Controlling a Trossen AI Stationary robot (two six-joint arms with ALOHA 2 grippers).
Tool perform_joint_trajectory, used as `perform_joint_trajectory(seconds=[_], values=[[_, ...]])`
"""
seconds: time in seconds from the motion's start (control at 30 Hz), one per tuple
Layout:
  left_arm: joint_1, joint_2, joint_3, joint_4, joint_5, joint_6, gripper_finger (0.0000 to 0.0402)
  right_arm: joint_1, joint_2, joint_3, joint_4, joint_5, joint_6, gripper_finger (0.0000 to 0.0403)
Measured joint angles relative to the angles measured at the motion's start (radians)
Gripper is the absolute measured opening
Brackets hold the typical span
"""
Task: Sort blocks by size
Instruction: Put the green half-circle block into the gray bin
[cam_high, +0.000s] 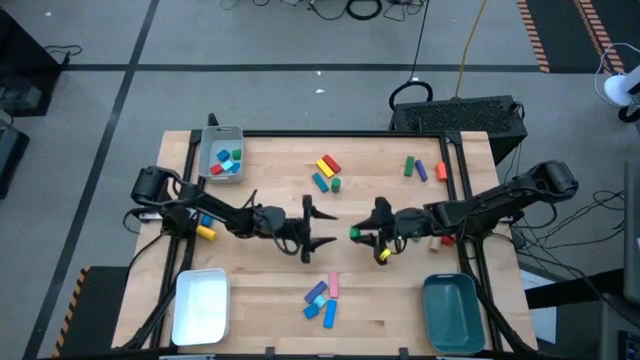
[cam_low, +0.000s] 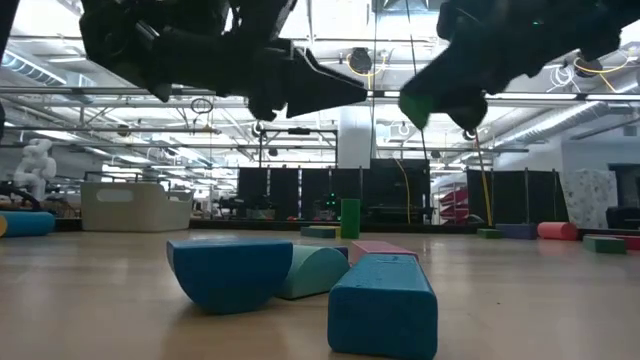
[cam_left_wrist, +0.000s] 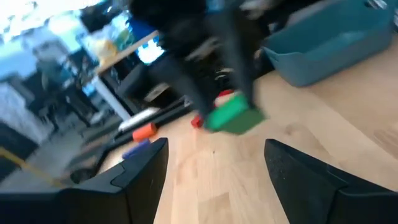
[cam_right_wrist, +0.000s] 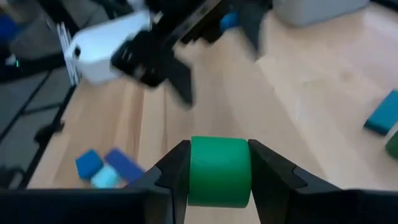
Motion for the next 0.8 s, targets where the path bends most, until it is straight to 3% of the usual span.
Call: perform_joint_trajectory(seconds=[0.23,0.8], values=[[-0.021,0.0,0.004,0.017,-0.011,0.193,0.0267,-0.055,0.0,0.0,0.112,-0.039,0.045,0.012],[-0.006,0.0,0.07,0.015,-0.042,0.193,0.0267,-0.073,0.05,0.001,0.316,-0.058,0.098,0.012]])
